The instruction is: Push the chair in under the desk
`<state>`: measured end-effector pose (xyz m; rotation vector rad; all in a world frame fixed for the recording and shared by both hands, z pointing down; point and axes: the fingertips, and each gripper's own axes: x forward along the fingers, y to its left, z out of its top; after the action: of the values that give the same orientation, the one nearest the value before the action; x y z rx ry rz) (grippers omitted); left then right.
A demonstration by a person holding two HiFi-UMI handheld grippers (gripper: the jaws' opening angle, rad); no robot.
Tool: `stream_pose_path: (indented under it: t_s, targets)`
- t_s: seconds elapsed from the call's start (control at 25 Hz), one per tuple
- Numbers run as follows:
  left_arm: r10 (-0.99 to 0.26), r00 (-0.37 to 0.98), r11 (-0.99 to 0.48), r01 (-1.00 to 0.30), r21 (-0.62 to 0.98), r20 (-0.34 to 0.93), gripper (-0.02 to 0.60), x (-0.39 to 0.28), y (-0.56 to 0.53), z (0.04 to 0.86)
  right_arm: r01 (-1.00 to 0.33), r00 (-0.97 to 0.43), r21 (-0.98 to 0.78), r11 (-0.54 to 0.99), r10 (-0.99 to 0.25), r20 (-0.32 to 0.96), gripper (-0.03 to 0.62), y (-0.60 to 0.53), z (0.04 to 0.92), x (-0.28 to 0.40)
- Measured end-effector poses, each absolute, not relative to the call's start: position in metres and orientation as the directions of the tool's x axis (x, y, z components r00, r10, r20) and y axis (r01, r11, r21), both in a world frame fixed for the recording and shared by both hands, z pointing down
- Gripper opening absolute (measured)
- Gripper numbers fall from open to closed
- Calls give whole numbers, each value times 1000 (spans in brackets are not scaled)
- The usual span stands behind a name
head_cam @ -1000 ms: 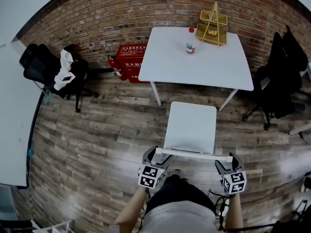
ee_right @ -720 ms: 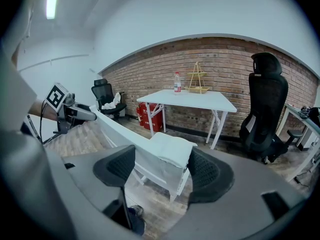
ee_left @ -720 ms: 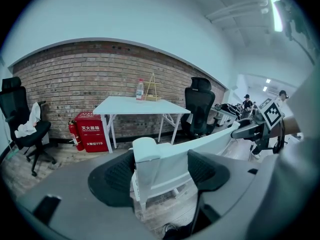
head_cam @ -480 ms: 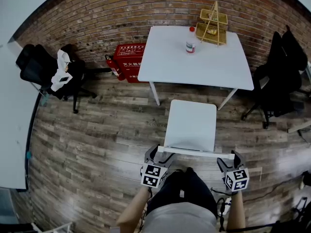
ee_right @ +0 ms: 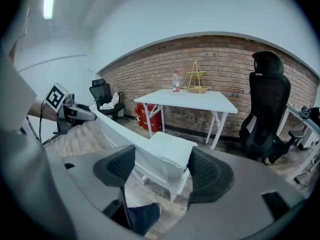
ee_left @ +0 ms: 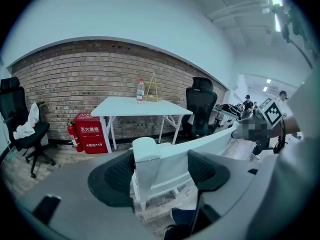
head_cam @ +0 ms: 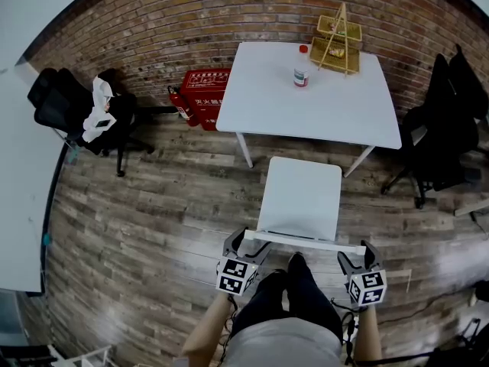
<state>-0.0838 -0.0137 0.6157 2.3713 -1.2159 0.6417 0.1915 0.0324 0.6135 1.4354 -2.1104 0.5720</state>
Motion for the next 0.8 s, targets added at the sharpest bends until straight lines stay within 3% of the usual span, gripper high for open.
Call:
stream_pose_path:
  t_s: [0.8]
  targets:
    - [-664, 497, -517, -845, 137, 559, 334, -57, -73, 616, -921, -329, -51, 385, -704, 629, 331, -37, 612, 219]
